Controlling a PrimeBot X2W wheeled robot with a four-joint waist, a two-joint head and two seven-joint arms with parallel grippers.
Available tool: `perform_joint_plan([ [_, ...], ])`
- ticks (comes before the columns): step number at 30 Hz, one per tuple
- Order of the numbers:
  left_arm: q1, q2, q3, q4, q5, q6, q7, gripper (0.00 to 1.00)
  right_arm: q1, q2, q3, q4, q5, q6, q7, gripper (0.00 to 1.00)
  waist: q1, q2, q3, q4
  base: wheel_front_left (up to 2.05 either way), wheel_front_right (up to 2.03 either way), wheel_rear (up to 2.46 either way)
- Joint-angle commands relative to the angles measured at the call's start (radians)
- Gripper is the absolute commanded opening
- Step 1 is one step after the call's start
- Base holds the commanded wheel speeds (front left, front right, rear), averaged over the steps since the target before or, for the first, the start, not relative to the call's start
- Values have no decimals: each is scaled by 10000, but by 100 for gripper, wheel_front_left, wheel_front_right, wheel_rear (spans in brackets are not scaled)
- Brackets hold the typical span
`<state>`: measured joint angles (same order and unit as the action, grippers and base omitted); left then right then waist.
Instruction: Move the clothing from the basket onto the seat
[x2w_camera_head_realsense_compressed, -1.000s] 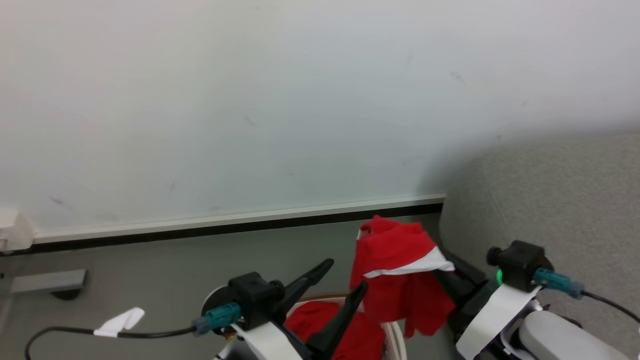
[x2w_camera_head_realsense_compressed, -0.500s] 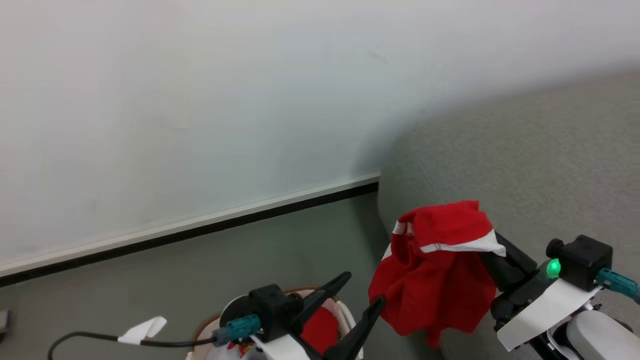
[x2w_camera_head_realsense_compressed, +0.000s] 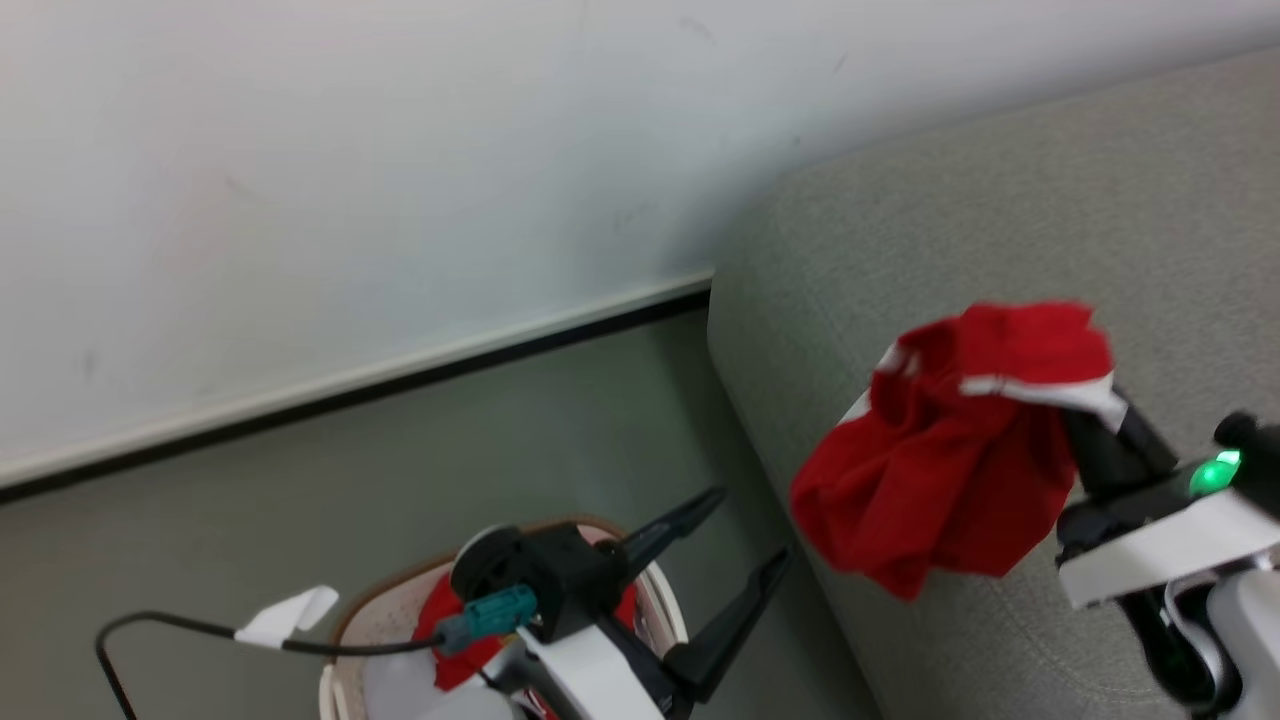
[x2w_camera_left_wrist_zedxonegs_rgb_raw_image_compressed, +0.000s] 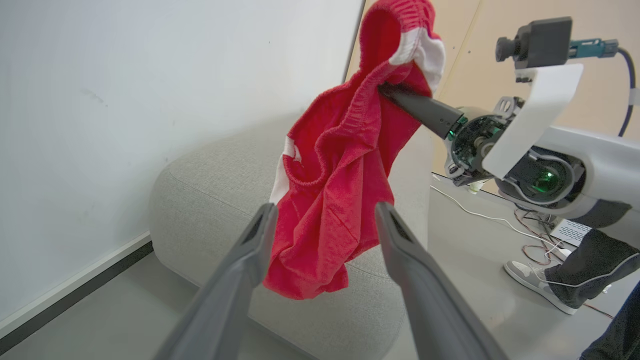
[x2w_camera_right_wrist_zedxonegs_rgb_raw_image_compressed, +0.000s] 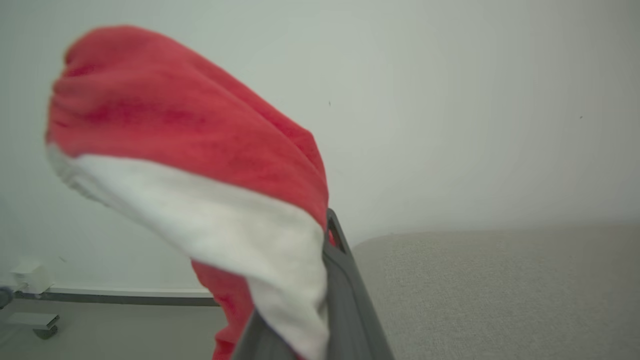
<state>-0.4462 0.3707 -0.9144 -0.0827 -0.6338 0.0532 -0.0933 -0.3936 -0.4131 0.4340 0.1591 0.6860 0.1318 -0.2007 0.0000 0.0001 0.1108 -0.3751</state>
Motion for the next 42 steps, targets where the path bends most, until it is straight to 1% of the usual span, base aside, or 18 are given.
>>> perform_joint_plan([
  [1, -299, 102, 56, -71, 181, -62, 52, 100, -321, 315, -495, 181, -179, -21, -24, 0, 0, -1, 659, 281, 0, 0, 0],
  [6, -1319, 131, 197, -204, 475, -290, 330, 100, -1557, 1234, -2223, 860, -1101, -21, 43, 0, 0, -1, 1934, 722, 0, 0, 0],
  [11, -2399, 41, 317, -146, 748, -579, 478, 100, -3603, 1777, -4093, 1911, -2331, -21, 61, 0, 0, -1, 2955, 1161, 0, 0, 0],
  [15, -3088, -66, 422, -39, 869, -781, 499, 100, -5512, 1703, -5863, 2856, -3422, -21, 259, 0, 0, -1, 3590, 1485, 0, 0, 0],
  [17, -3332, -87, 488, 47, 907, -837, 472, 100, -6401, 1600, -6557, 3324, -4027, -21, 485, 0, 0, -1, 3835, 1636, 0, 0, 0],
  [20, -3730, -178, 551, 176, 937, -949, 443, 100, -7616, 1197, -7505, 3932, -5086, -21, 769, 0, 0, -1, 4241, 1889, 0, 0, 0],
  [23, -4029, -297, 552, 306, 1004, -1034, 373, 100, -8444, 924, -8467, 4424, -6220, -21, 826, 0, 0, -1, 4604, 2153, 0, 0, 0],
  [24, -4145, -351, 557, 313, 1012, -1045, 383, 100, -8631, 855, -8787, 4548, -6600, -21, 865, 0, 0, -1, 4765, 2250, 0, 0, 0],
  [26, -4265, -434, 620, 369, 935, -1060, 312, 100, -8848, 937, -9509, 4851, -7357, -21, 756, 0, 0, -1, 5047, 2408, 0, 0, 0],
  [30, -4170, -467, 803, 566, 815, -929, 68, 100, -8500, 1399, -11066, 5541, -8528, -21, 414, 0, 0, -1, 5346, 2652, 0, 0, 0],
  [33, -3957, -368, 774, 651, 787, -886, -43, 100, -8040, 1599, -12210, 5991, -9549, -23, 194, 0, 0, -1, 5406, 2749, 0, 0, 0],
  [37, -3574, -70, 842, 780, 717, -750, -154, 100, -7658, 1987, -13489, 6409, -10544, -23, -112, 0, 0, -1, 5302, 2690, 0, 0, 0],
  [39, -3362, 63, 875, 809, 664, -694, -206, 100, -7466, 2120, -13876, 6590, -10967, -23, -258, 48, 0, -1, 5166, 2566, 0, 0, 0],
  [40, -3269, 116, 896, 822, 610, -646, -246, 100, -7383, 2192, -13945, 6719, -11221, -23, -293, 100, 0, -1, 5092, 2500, 0, 0, 0],
  [42, -3051, 231, 931, 864, 559, -584, -279, 100, -7170, 2371, -14046, 7016, -11573, -23, -343, 100, 0, -1, 4883, 2357, 0, 0, 0],
])
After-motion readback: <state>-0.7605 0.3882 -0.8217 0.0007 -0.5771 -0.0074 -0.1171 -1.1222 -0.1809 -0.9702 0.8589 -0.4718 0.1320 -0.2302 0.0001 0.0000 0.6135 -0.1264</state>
